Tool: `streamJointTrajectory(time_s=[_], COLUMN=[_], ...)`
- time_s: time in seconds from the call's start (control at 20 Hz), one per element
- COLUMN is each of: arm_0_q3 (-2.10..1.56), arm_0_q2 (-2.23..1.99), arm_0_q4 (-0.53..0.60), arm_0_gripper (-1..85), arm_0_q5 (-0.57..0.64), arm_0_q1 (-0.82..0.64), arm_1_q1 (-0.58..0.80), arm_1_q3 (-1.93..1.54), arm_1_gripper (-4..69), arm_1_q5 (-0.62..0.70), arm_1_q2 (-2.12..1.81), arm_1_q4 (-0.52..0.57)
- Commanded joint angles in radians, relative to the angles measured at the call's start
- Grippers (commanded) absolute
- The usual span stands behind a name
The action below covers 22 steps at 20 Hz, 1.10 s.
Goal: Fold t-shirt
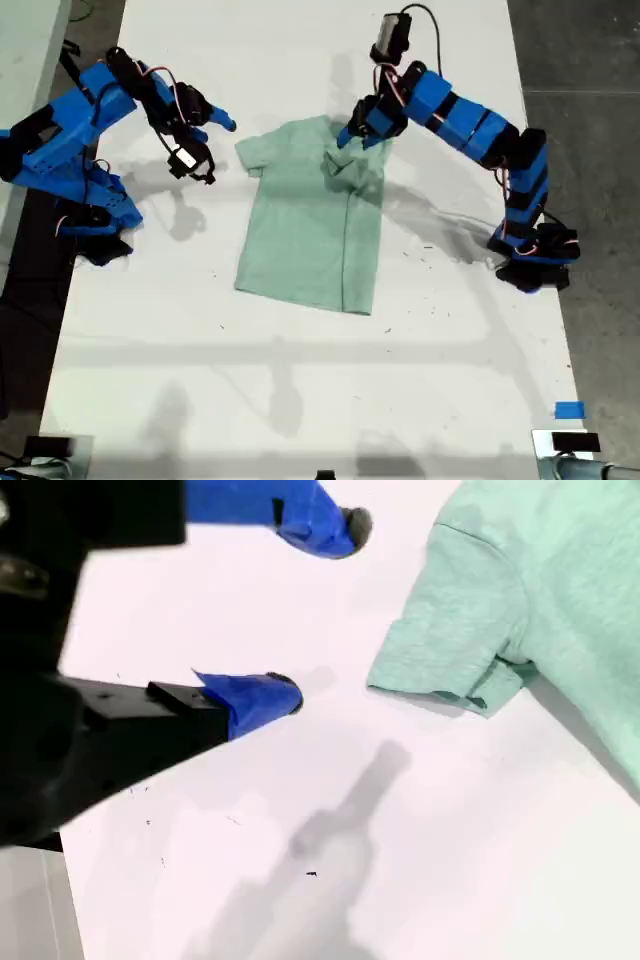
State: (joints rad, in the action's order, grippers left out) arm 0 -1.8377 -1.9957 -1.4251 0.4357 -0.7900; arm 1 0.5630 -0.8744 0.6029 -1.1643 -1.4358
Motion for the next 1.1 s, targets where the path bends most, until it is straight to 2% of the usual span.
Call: streamJointTrajectory(time_s=[0.0, 0.2, 0.6, 1.05], arm_0_q3=[0.005, 0.012, 0.167, 0.607], arm_0_q2=[-0.003, 0.046, 0.410, 0.999], arm_0_q4=[0.011, 0.037, 0.143, 0.107], arm_0_gripper=[26.5, 27.4, 27.8, 27.9], arm_0_q5=[-0.006, -0.002, 0.071, 0.091], arm_0_q1=[0.017, 0.009, -0.069, -0.141], arm_1_q1=[0.028, 0.020, -0.048, -0.058], arm_1_q3=[0.014, -0.179, -0.511, -0.707], arm_1_gripper=[20.6, 18.3, 15.5, 14.2], arm_1_q5=[0.028, 0.020, -0.049, -0.077], arm_1_q2=[-0.229, -0.414, -0.640, -0.862], arm_1_q4=[-0.089, -0.112, -0.041, -0.011])
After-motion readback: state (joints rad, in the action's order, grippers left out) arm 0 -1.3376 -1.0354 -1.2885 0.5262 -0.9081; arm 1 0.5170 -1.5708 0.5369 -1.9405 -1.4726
